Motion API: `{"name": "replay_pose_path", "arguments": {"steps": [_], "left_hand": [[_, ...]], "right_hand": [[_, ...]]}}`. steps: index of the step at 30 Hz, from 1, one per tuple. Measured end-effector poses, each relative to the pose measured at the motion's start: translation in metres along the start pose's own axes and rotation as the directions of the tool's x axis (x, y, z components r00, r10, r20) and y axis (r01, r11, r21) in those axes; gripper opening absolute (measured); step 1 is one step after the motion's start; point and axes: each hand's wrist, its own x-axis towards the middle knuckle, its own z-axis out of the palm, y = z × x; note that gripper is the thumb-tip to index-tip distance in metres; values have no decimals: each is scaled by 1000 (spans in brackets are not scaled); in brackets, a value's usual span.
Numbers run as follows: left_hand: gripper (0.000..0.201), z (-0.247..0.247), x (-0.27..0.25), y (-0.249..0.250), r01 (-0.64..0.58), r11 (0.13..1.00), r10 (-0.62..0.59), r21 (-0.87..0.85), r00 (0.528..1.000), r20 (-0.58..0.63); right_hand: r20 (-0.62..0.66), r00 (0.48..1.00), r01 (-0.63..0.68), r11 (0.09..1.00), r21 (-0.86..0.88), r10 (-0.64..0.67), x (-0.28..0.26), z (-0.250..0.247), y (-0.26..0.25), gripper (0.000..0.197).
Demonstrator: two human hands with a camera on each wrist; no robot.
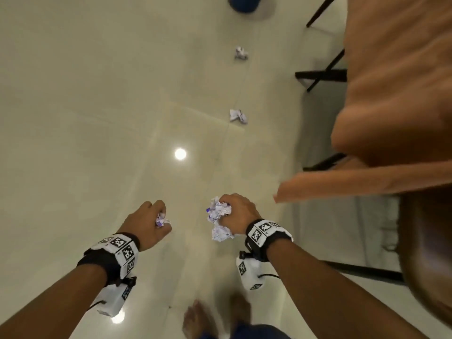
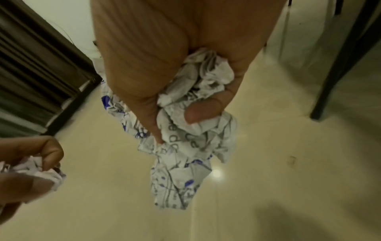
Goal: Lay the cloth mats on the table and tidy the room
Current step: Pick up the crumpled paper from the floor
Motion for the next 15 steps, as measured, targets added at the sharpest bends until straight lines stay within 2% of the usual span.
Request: {"name": "replay_pose_path", "arguments": {"steps": [3,7,11,13,15], "left_hand": [[23,-81,9,24,-3,1000,2,-27,999,-37],[24,-170,58,62,-31,998,27,-51,997,-75],[24,-219,127,99,-30,979,13,-203,996,-85],[23,-232,165,125,-30,968,23,-250,999,-33],[25,-240,204,147,-62,968,64,-242,998,-3]], "right_hand": [[-46,999,31,996,86,-27,23,-54,-59,39],[-93,996,11,978,210,8,75,-120,-98,37],[-76,986,-119,939,324,151,141,-163,-94,48],[-41,967,-221,910,351,250,171,-177,-82,67],[-6,956,-272,898,347,292,199,-190,-70,82]]}}
